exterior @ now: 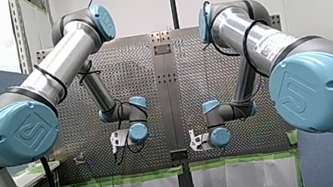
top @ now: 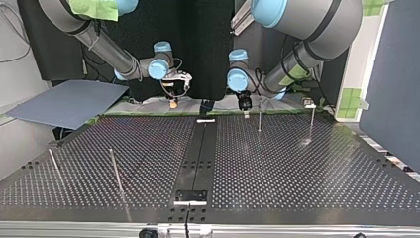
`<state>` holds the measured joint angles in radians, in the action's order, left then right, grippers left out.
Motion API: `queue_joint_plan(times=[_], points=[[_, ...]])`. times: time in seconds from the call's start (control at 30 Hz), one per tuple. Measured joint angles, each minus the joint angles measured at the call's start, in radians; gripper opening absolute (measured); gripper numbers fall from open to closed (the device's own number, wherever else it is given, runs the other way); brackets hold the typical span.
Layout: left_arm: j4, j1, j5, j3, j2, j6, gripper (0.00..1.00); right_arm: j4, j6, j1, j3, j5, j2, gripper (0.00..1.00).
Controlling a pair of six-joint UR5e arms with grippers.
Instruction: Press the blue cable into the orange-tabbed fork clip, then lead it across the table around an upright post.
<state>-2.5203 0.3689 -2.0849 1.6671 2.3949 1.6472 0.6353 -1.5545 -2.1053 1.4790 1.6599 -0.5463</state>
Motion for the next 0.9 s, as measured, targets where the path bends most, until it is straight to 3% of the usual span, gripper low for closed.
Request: queue_joint_plan(times=[0.2,0.23,0.27,0.3,0.33,0.37,0.4,0.43,0.9], points=[[-0.003,0.006,-0.004,0.000,0.000,-0.012,1.00,0.000,0.000,0.000,0.000,0.000,0.000,0.00],[-0.003,0.007,-0.005,0.000,0.000,-0.013,0.65,0.000,0.000,0.000,0.000,0.000,0.000,0.00],[-0.003,0.008,-0.007,0.000,0.000,-0.014,0.52,0.000,0.000,0.000,0.000,0.000,0.000,0.00],[-0.003,0.009,-0.009,0.000,0.000,-0.016,0.52,0.000,0.000,0.000,0.000,0.000,0.000,0.00],[-0.003,0.010,-0.011,0.000,0.000,-0.020,0.30,0.000,0.000,0.000,0.000,0.000,0.000,0.00],[-0.003,0.012,-0.014,0.000,0.000,-0.024,0.16,0.000,0.000,0.000,0.000,0.000,0.000,0.00],[-0.003,0.013,-0.017,0.000,0.000,-0.026,0.16,0.000,0.000,0.000,0.000,0.000,0.000,0.00],[-0.003,0.014,-0.020,0.000,0.000,-0.028,0.00,0.000,0.000,0.000,0.000,0.000,0.000,0.00],[-0.002,0.017,-0.013,0.000,0.000,-0.034,0.00,0.000,0.000,0.000,0.000,0.000,0.001,0.00]])
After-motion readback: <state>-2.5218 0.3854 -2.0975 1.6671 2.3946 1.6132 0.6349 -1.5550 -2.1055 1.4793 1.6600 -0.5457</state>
